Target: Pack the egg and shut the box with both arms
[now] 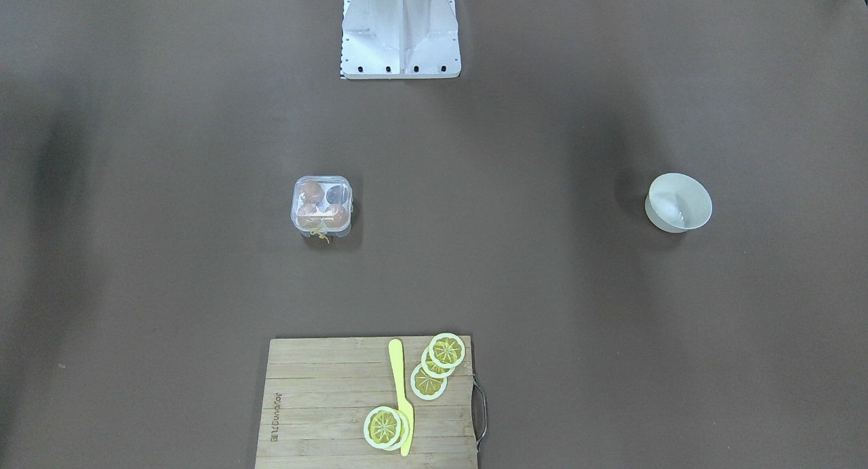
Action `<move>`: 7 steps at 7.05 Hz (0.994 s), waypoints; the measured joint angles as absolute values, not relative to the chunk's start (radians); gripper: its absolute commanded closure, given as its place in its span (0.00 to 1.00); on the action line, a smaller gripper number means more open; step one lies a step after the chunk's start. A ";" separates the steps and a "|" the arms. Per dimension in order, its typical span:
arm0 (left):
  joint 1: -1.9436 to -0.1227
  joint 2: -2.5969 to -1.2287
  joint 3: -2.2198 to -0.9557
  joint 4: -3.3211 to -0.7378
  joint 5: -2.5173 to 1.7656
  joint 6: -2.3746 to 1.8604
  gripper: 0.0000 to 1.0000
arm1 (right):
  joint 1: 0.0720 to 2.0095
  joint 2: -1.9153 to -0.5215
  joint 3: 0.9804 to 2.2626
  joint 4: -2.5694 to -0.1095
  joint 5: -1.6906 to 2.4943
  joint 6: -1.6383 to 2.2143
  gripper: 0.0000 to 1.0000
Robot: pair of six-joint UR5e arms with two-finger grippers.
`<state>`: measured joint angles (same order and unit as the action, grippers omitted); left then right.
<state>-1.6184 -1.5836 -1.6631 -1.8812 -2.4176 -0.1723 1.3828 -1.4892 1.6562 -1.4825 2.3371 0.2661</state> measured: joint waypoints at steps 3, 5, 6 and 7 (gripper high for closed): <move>-1.652 -1.553 -1.610 -1.853 -2.442 -0.132 0.02 | 1.429 -1.550 1.620 -1.487 2.353 0.216 0.00; -1.626 -1.553 -1.584 -1.845 -2.343 -0.131 0.02 | 1.467 -1.573 1.616 -1.493 2.363 0.211 0.00; -1.606 -1.555 -1.580 -1.829 -2.305 -0.132 0.02 | 1.492 -1.577 1.623 -1.497 2.373 0.208 0.00; -1.591 -1.564 -1.579 -1.799 -2.278 -0.132 0.02 | 1.516 -1.581 1.632 -1.503 2.391 0.207 0.00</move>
